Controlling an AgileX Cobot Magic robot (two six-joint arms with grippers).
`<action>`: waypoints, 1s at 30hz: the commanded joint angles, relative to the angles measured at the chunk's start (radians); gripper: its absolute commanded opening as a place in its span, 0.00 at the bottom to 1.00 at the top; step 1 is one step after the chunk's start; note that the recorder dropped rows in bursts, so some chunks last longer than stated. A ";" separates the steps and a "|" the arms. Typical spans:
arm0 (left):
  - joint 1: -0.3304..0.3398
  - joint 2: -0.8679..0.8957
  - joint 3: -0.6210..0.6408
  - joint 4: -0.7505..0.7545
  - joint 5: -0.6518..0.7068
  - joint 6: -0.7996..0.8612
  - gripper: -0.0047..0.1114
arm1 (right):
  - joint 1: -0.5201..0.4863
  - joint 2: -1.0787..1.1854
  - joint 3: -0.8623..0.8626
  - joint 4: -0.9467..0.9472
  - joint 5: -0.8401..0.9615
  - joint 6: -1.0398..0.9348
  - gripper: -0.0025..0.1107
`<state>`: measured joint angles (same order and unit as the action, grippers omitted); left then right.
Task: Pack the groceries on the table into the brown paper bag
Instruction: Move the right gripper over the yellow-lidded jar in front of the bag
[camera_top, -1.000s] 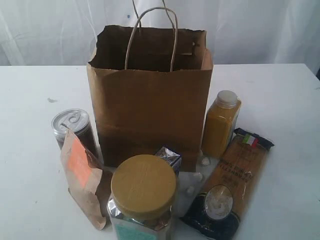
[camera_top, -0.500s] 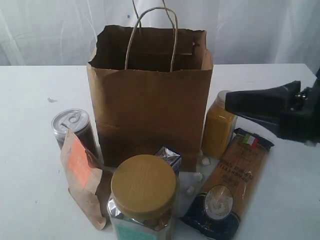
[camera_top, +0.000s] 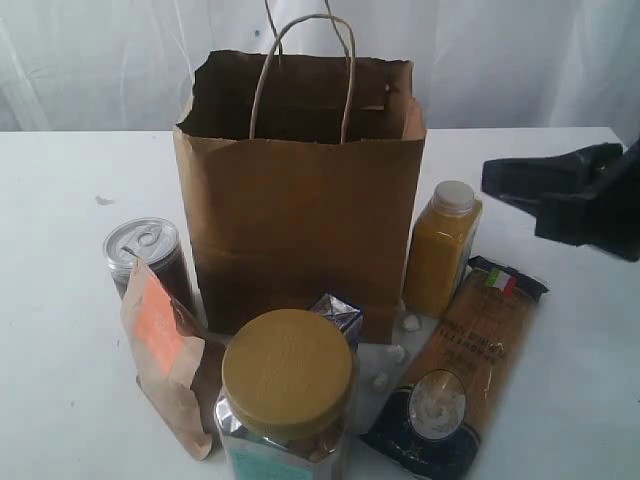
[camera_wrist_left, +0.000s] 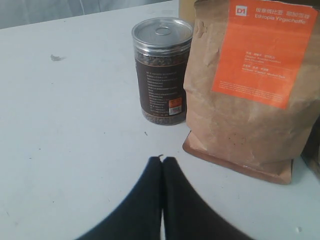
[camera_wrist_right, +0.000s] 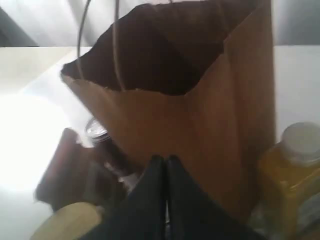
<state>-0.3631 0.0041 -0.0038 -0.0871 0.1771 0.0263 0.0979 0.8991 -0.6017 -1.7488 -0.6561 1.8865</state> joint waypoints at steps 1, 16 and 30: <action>0.003 -0.004 0.004 -0.005 0.007 0.000 0.04 | 0.000 -0.020 -0.005 0.026 0.253 -0.167 0.02; 0.003 -0.004 0.004 -0.005 0.007 0.000 0.04 | 0.218 -0.100 -0.002 1.888 1.457 -2.232 0.02; 0.003 -0.004 0.004 -0.005 0.007 0.000 0.04 | 0.647 0.114 -0.389 1.969 1.711 -2.113 0.80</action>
<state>-0.3631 0.0041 -0.0038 -0.0871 0.1771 0.0263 0.6746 0.9516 -0.9560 0.2519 1.0693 -0.2611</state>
